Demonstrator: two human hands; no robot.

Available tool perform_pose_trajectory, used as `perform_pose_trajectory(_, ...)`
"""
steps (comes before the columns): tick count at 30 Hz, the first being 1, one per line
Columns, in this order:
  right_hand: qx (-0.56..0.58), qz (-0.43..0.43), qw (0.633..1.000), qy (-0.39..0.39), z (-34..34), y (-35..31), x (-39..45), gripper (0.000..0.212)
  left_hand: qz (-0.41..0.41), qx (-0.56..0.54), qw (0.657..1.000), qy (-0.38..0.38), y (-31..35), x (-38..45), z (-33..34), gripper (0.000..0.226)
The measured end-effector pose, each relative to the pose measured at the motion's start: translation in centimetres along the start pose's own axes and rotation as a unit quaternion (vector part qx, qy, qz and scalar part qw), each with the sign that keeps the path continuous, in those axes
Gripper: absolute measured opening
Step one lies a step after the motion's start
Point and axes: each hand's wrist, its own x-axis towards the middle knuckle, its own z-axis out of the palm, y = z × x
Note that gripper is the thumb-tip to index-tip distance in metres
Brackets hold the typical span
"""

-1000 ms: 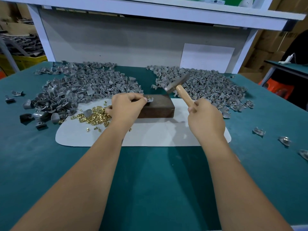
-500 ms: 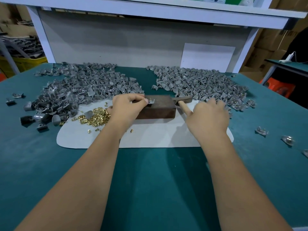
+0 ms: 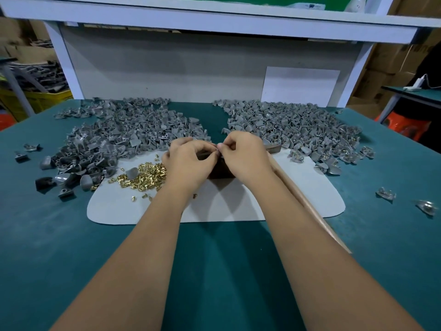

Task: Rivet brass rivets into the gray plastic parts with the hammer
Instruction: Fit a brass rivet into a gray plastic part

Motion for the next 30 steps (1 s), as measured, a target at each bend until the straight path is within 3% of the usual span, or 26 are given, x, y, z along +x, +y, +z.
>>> perform_pose_trajectory(12,-0.101,-0.035,0.993,0.059,1.4,-0.3,-0.9,0.02,0.003,0.009,1.0,0.021,-0.1,-0.1,0.2,0.01)
perform_pose_trajectory(20,0.052,-0.053,0.997,0.033,0.2,1.1,-0.9,0.015,0.0,-0.003,1.0,0.02,-0.2,-0.2,0.1,0.016)
perform_pose_trajectory(24,0.122,-0.001,0.992,0.022,-0.3,1.4,-0.7,0.019,0.001,-0.011,1.0,0.022,-0.2,-0.2,0.2,0.013)
perform_pose_trajectory(30,0.134,0.008,0.991,0.025,-0.5,1.5,-0.6,0.017,0.0,-0.028,0.999,0.028,-0.3,-0.3,0.3,0.011)
